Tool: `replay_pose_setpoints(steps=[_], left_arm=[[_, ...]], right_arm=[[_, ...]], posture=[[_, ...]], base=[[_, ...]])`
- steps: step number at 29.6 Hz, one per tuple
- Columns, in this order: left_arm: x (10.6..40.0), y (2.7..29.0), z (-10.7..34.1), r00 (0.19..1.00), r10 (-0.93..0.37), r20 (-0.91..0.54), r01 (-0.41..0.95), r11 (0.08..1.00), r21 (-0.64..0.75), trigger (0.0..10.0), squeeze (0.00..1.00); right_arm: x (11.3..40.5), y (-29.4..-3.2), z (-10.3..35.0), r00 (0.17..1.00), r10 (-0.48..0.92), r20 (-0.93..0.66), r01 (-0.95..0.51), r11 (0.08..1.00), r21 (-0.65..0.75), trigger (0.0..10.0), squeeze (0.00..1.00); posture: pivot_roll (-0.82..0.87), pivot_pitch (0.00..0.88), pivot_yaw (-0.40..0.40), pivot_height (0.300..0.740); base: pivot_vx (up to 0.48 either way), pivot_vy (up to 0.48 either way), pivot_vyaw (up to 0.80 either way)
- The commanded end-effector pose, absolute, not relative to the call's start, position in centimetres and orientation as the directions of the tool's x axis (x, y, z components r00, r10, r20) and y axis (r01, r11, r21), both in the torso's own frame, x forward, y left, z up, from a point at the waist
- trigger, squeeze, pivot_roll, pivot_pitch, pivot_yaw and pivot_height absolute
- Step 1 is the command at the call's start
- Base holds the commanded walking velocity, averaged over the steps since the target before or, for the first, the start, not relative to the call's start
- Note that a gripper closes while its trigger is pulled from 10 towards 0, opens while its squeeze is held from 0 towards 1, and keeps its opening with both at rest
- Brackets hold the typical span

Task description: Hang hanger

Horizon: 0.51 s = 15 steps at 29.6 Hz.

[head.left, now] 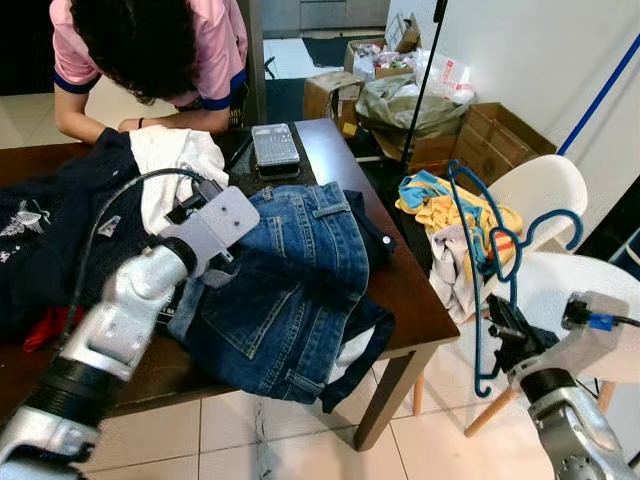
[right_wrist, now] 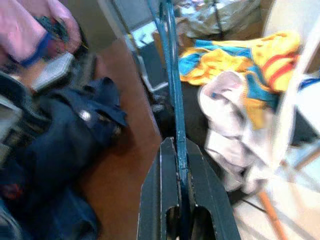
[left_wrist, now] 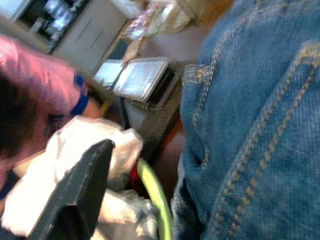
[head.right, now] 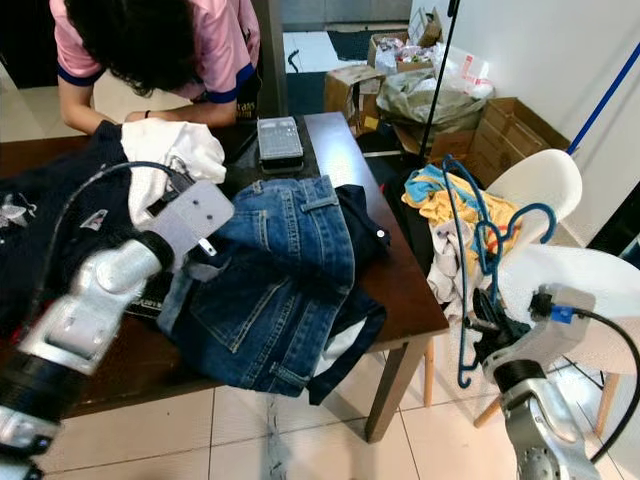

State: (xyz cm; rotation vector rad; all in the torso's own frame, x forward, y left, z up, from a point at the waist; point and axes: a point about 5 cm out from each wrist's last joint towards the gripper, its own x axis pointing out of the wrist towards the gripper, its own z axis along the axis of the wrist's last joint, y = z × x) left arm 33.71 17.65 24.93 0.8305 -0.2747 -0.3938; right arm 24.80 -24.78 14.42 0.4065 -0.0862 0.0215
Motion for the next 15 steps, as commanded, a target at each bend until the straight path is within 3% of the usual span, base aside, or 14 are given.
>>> replay_pose_setpoints(steps=[1, 6, 10, 11, 15], left_arm=[[32.6, 17.8, 27.0, 0.837, -0.543, 0.067, 0.301, 0.559, 0.773, 10.0, 1.0], [30.2, 18.5, 28.2, 0.743, -0.666, -0.064, 0.455, 0.433, 0.778, 10.0, 1.0], [29.0, 19.5, 30.7, 0.722, -0.691, 0.029, 0.473, 0.523, 0.709, 10.0, 1.0], [28.2, 20.3, 32.6, 0.714, -0.688, 0.128, 0.46, 0.6, 0.655, 10.0, 1.0], [27.7, 20.9, 33.8, 0.711, -0.679, 0.185, 0.451, 0.642, 0.62, 10.0, 1.0]], right_arm=[[25.0, -24.3, 16.0, 0.985, 0.055, 0.166, -0.125, 0.888, 0.443, 10.0, 0.0], [26.2, -22.9, 19.5, 0.942, 0.158, 0.295, -0.279, 0.856, 0.435, 10.0, 0.0], [26.7, -21.7, 20.9, 0.918, 0.222, 0.329, -0.346, 0.853, 0.389, 10.0, 0.0], [27.0, -20.8, 21.5, 0.901, 0.264, 0.344, -0.389, 0.842, 0.374, 10.0, 0.0], [27.2, -20.1, 21.8, 0.89, 0.291, 0.351, -0.416, 0.831, 0.368, 10.0, 0.0]], posture=[[0.01, 0.144, -0.019, 0.74], [0.01, 0.142, -0.025, 0.74], [0.02, 0.143, -0.038, 0.74], [0.03, 0.144, -0.043, 0.74], [0.03, 0.145, -0.044, 0.74]], base=[[0.0, 0.0, 0.0], [0.0, 0.0, 0.0], [0.0, 0.0, 0.0], [0.0, 0.0, 0.0], [0.0, 0.0, 0.0]])
